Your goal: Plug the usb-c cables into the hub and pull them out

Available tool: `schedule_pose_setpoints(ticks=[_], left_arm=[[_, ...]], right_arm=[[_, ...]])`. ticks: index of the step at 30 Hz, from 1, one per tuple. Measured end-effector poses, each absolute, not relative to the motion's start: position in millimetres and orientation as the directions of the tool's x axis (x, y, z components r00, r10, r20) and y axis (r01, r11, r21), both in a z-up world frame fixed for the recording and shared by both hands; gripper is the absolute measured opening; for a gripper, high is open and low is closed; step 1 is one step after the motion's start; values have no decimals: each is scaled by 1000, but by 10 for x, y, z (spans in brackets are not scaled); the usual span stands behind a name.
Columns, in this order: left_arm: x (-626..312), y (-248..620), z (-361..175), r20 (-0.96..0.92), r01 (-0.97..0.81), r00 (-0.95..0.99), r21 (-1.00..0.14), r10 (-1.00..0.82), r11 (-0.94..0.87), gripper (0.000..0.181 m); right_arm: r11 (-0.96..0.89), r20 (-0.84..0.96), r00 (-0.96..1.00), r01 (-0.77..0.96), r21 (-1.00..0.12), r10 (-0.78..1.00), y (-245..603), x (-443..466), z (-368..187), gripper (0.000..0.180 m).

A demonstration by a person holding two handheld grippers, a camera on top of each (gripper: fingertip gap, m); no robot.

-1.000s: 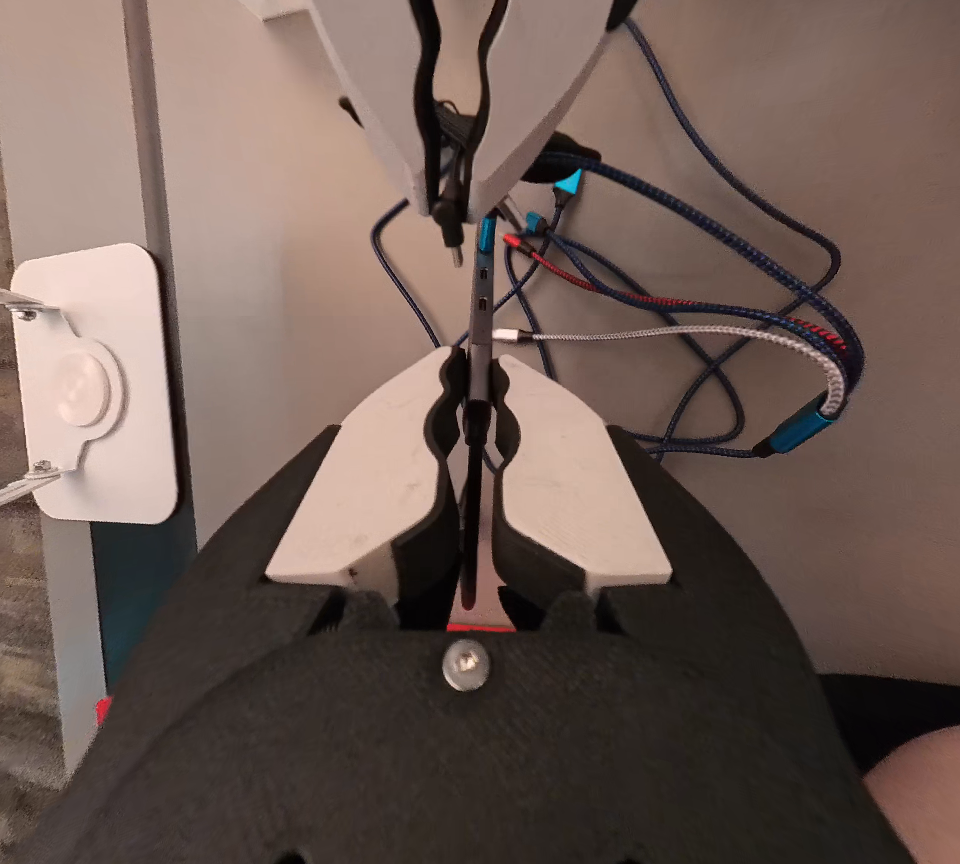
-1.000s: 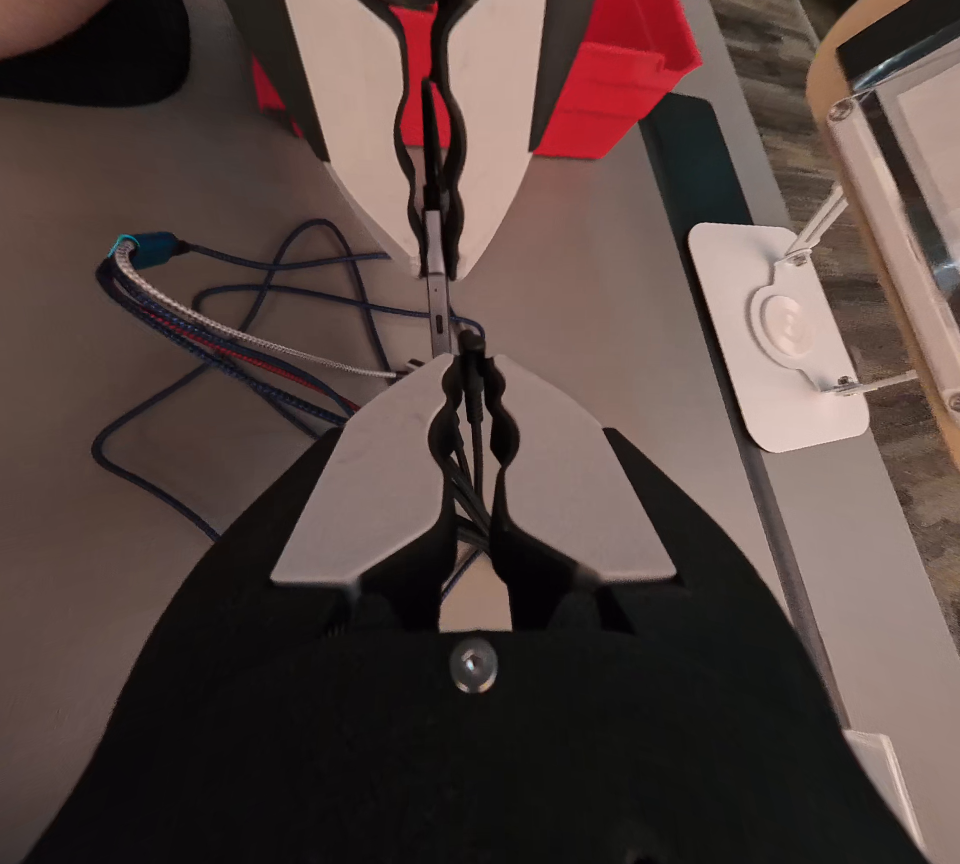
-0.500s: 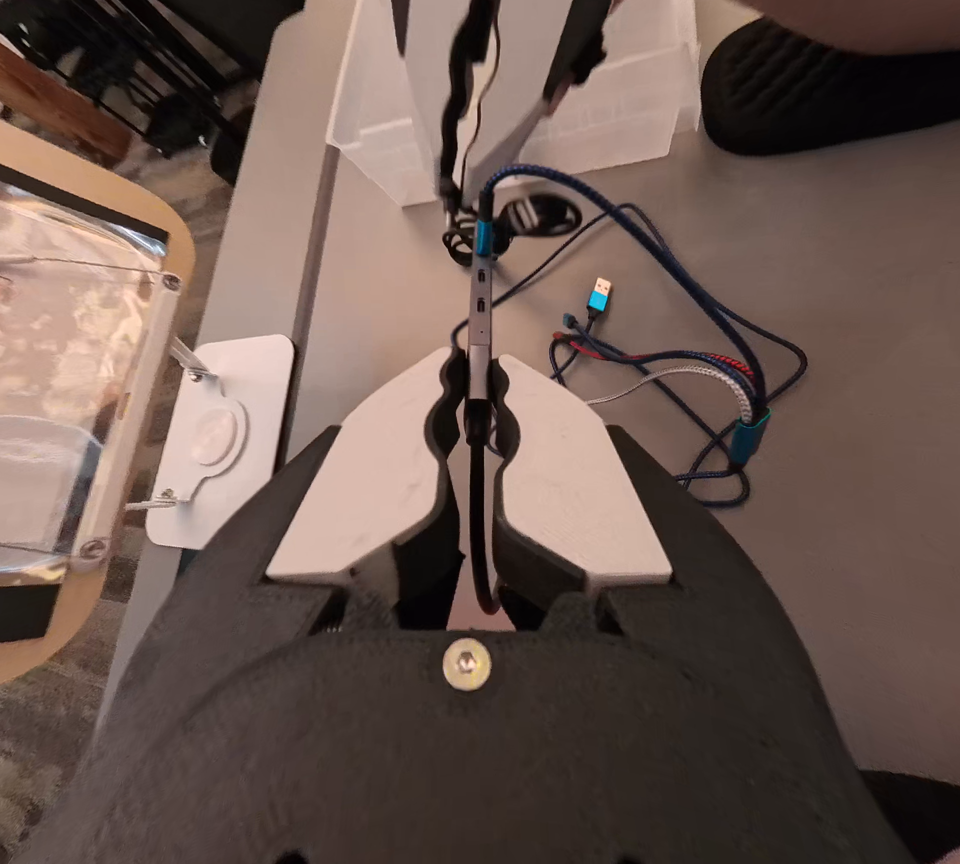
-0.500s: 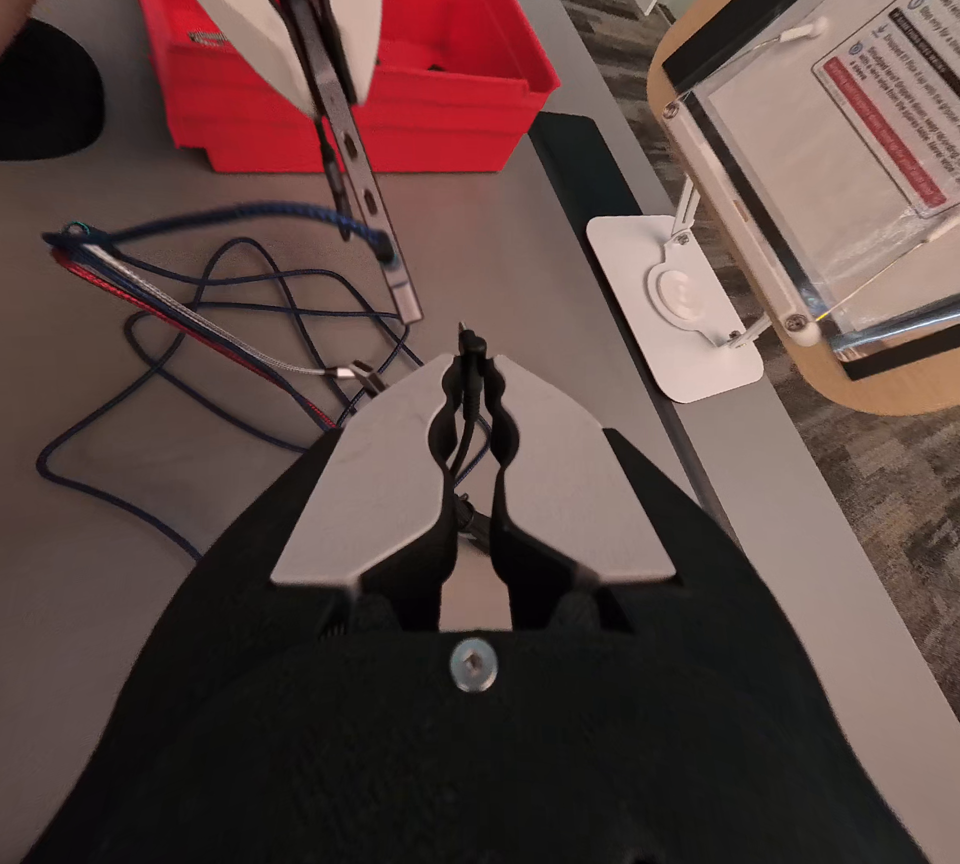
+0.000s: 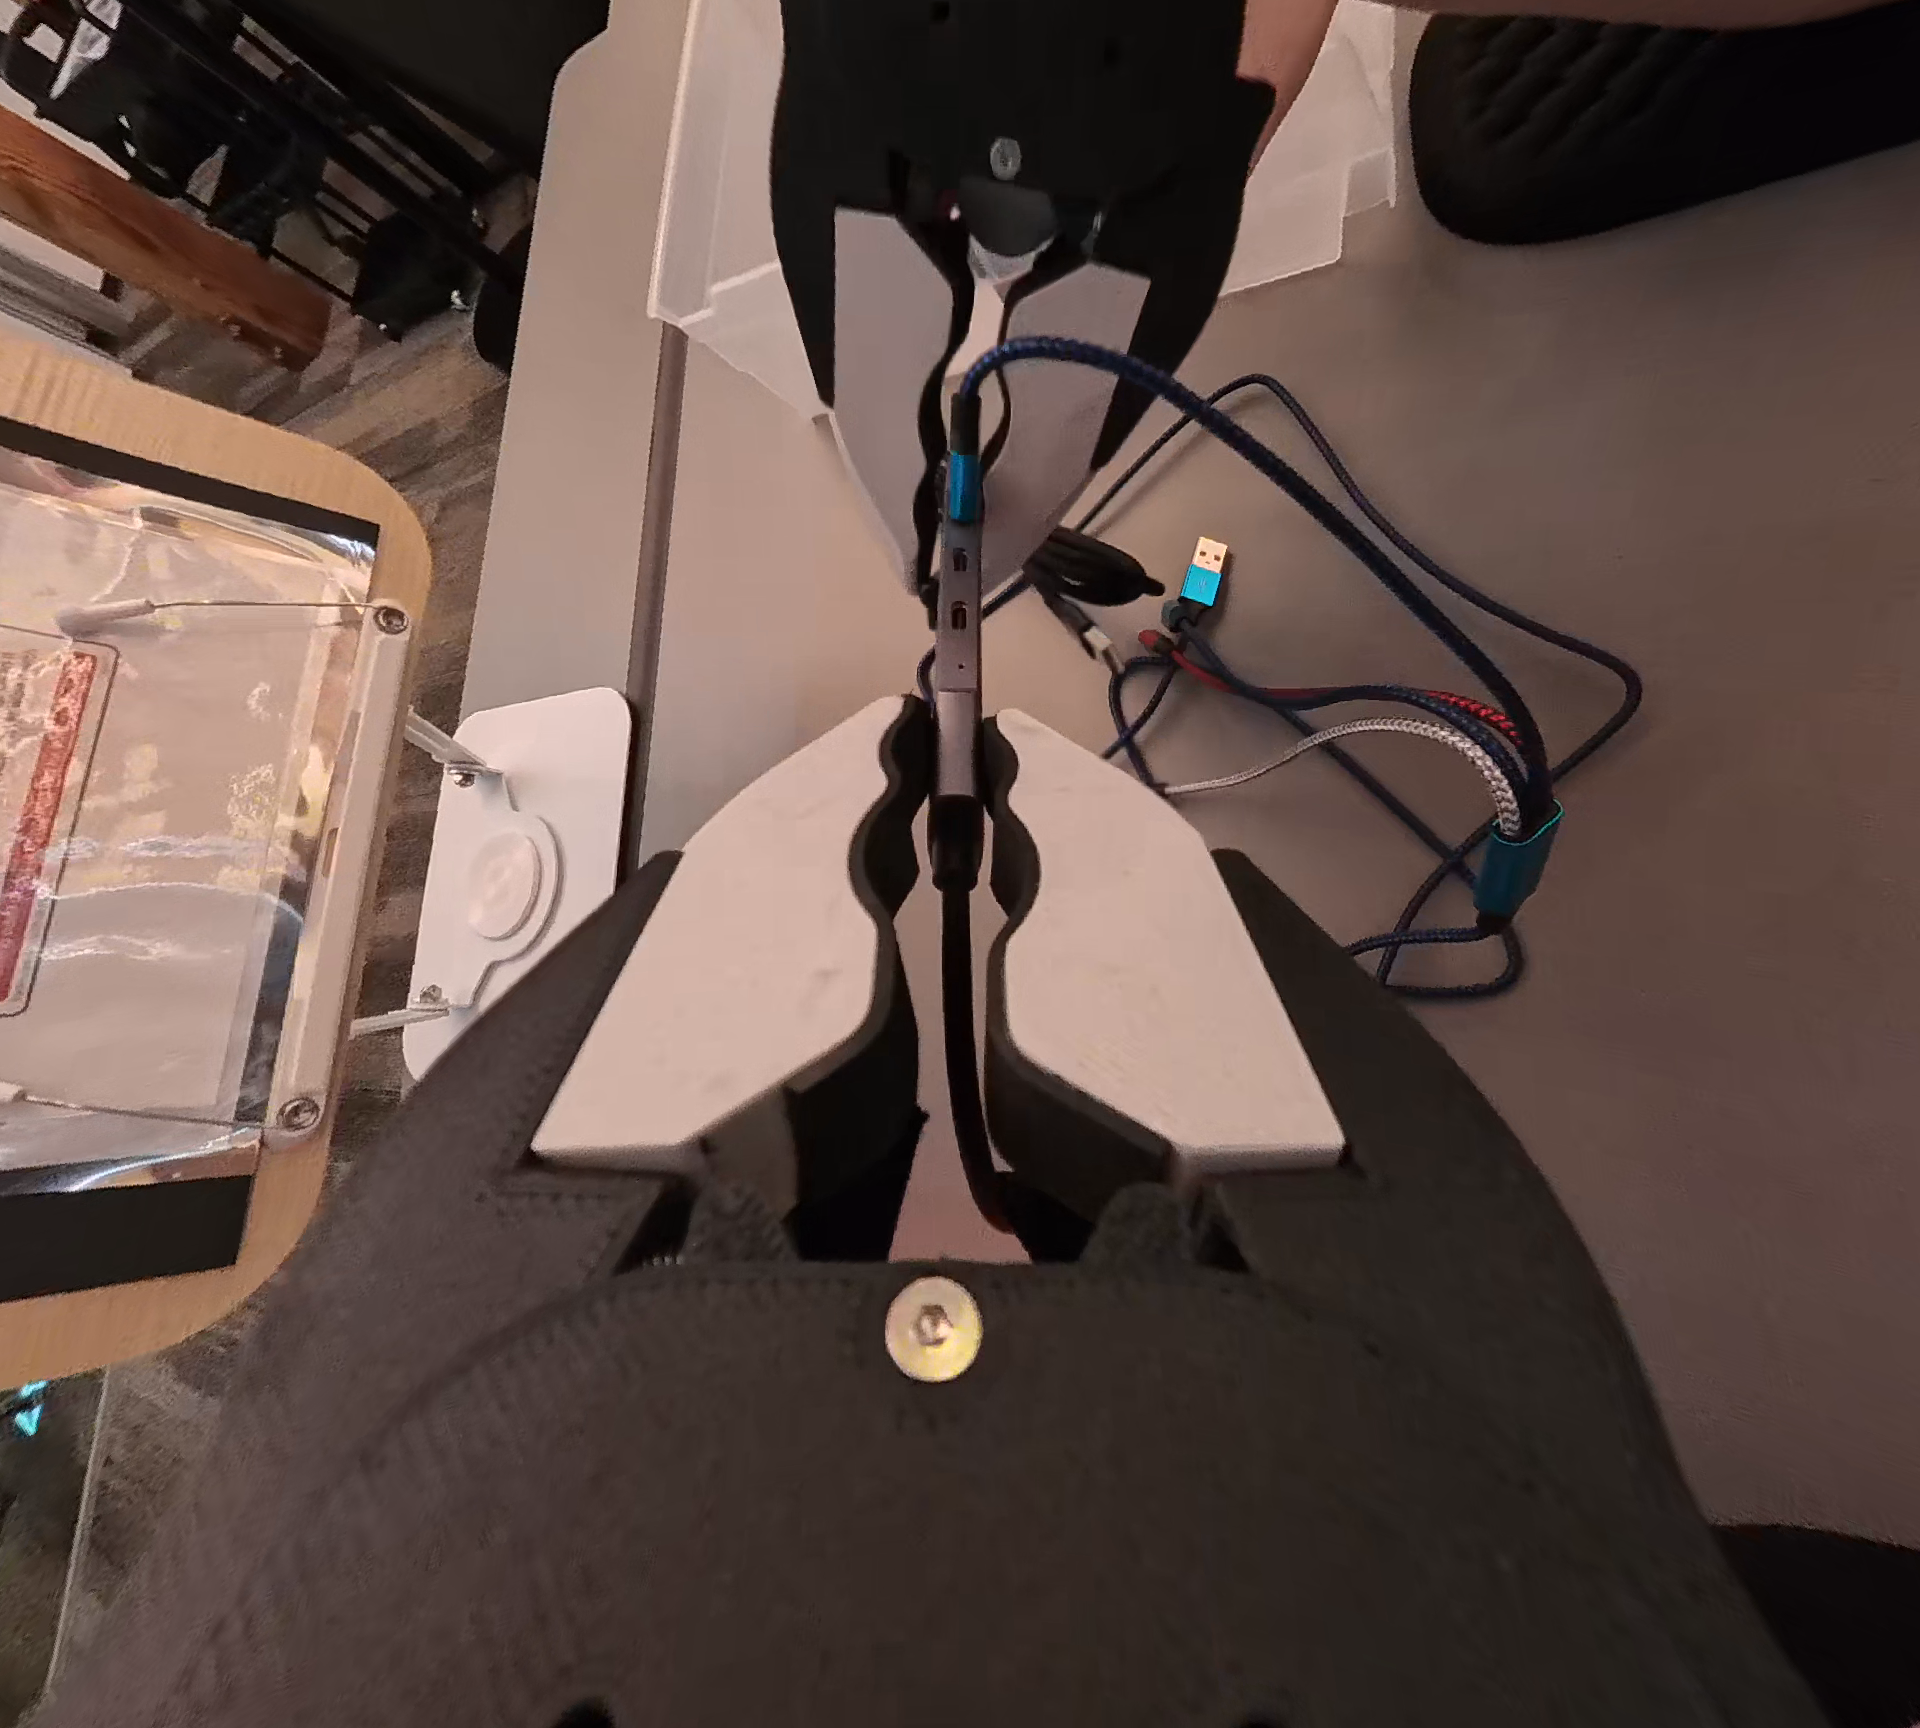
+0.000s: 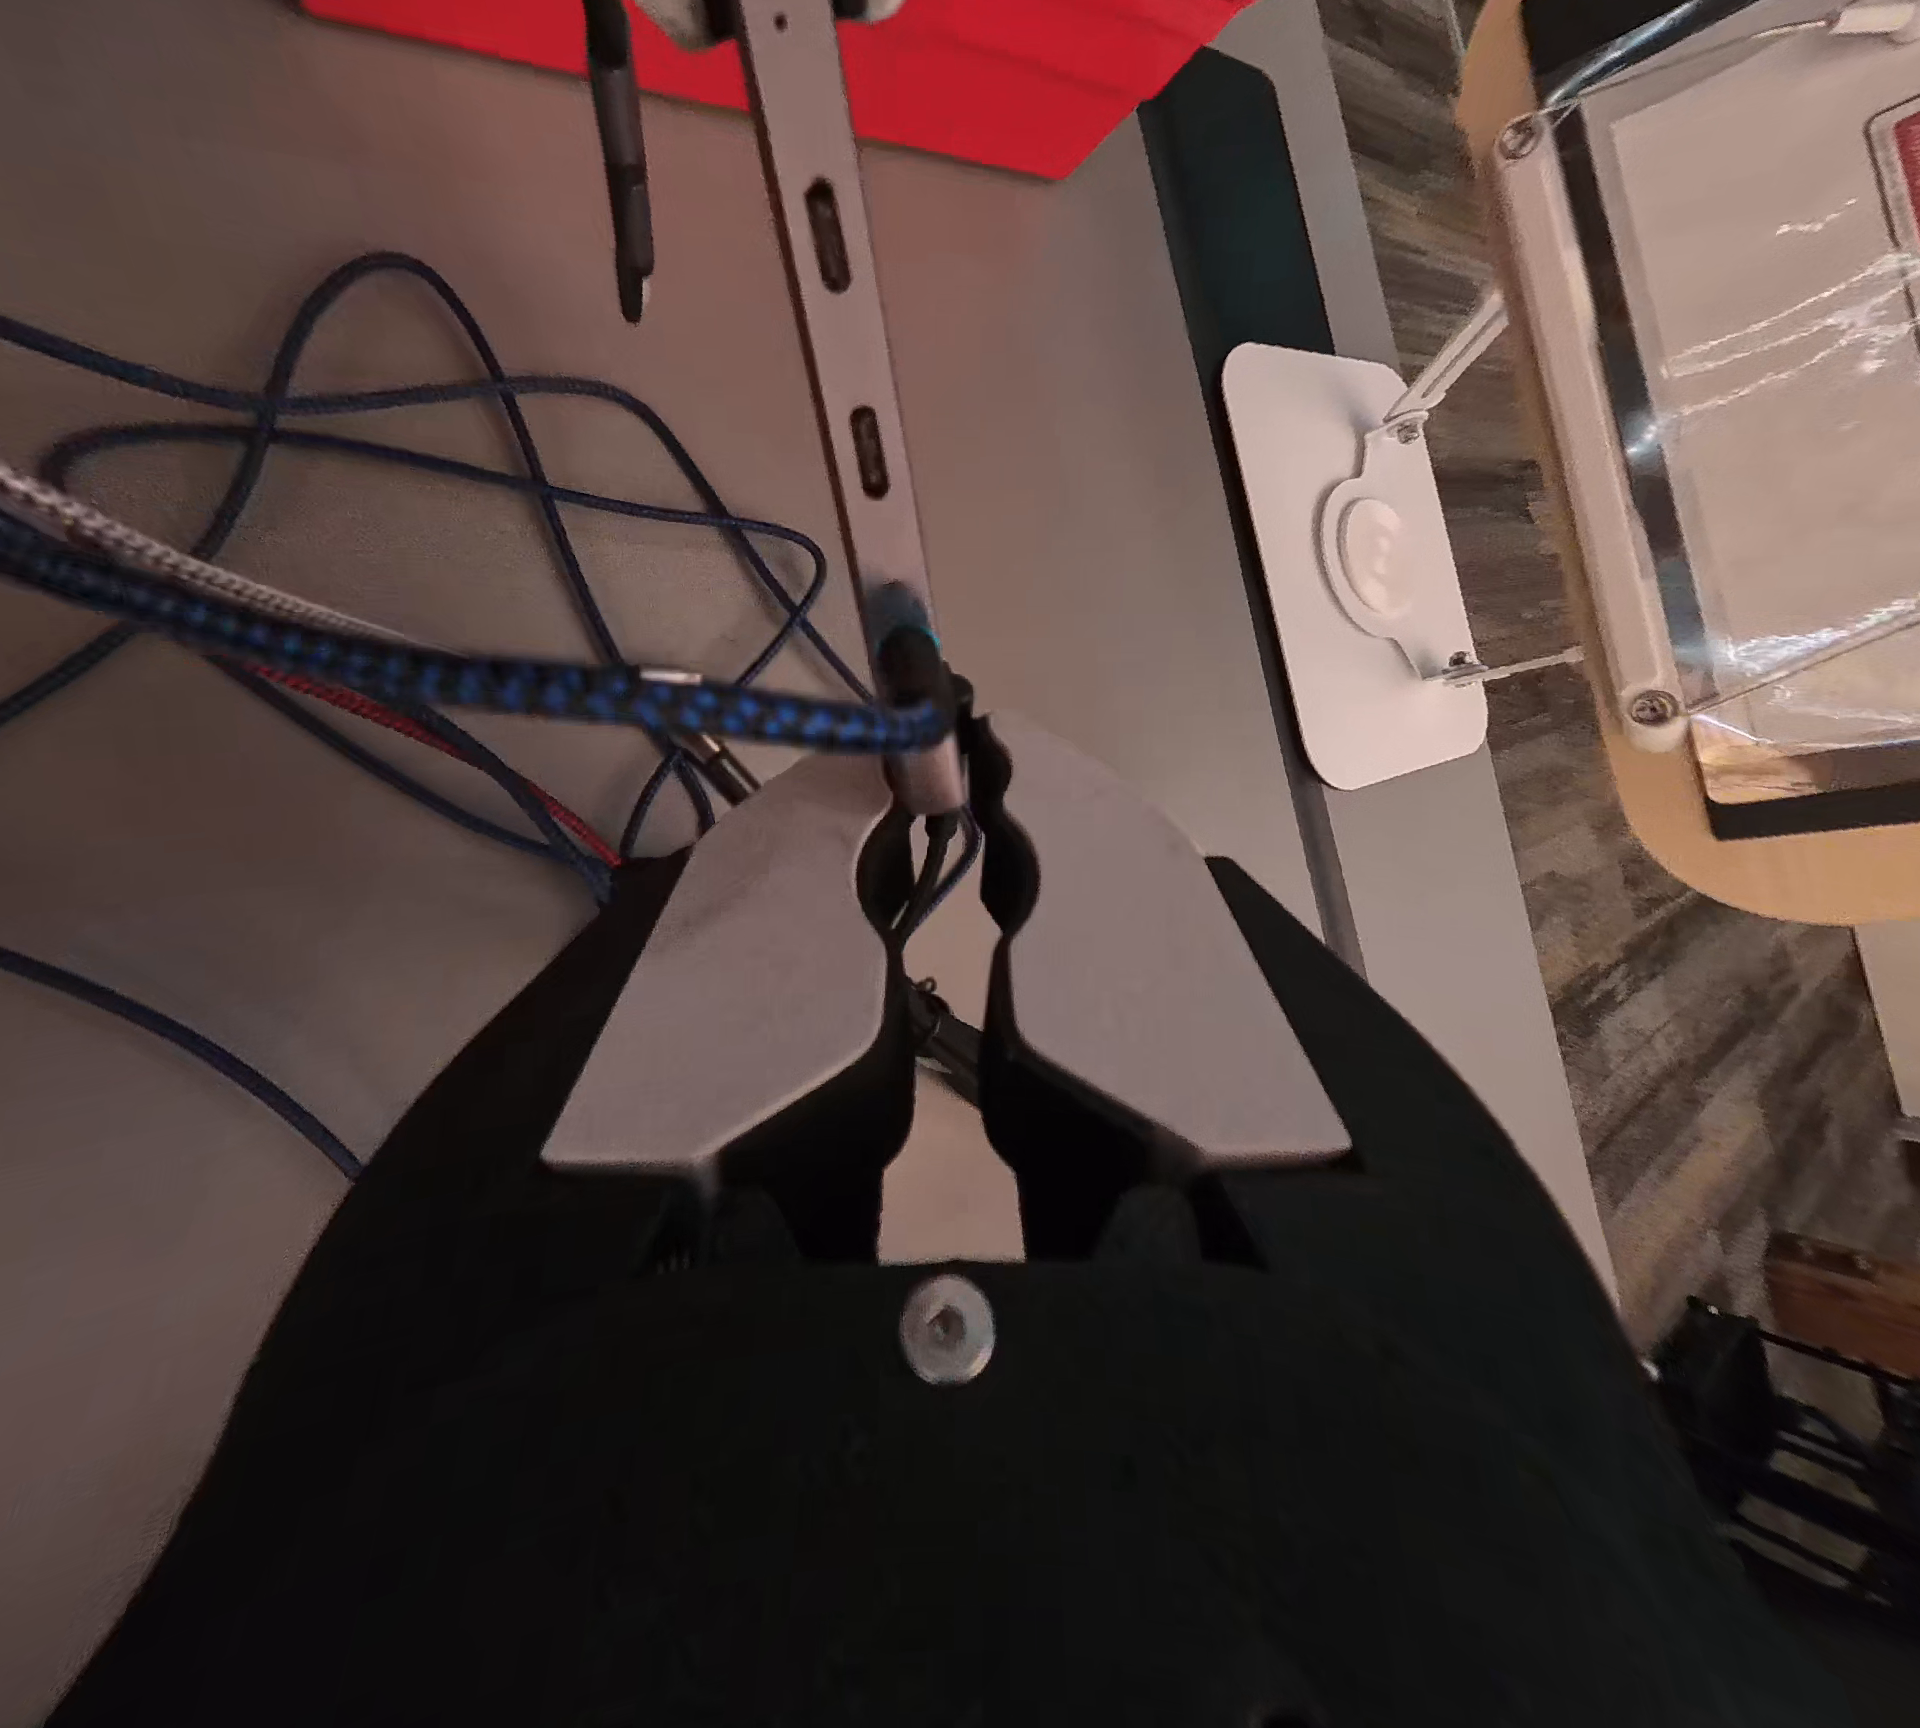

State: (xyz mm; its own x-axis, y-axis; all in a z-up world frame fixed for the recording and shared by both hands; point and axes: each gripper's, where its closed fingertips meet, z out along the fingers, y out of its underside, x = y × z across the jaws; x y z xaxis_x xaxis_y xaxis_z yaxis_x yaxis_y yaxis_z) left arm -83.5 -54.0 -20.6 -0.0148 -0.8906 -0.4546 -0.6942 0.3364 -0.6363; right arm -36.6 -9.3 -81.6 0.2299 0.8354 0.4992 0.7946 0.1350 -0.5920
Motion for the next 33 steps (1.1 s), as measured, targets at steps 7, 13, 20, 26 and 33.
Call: schedule_pose_setpoints(ticks=[7,13,20,26,33], left_arm=[[-799,-518,-187,-458,-695,6,-641,-889,325,9],[-758,-567,-182,-454,-681,-13,-648,-891,341,8],[-725,-595,-175,-440,-664,-24,-664,-898,343,9],[-698,-629,-157,-439,-646,-38,-675,-898,357,9],[-691,-652,-112,-429,-621,-39,-697,-902,359,9]], right_arm=[[104,457,240,788,-607,856,-82,-386,-898,8],[104,463,234,797,-595,855,-76,-391,-935,8],[111,455,217,798,-592,863,-83,-421,-1000,8],[100,433,224,787,-609,873,-84,-435,-1020,9],[117,419,210,767,-631,883,-108,-495,-1039,10]])
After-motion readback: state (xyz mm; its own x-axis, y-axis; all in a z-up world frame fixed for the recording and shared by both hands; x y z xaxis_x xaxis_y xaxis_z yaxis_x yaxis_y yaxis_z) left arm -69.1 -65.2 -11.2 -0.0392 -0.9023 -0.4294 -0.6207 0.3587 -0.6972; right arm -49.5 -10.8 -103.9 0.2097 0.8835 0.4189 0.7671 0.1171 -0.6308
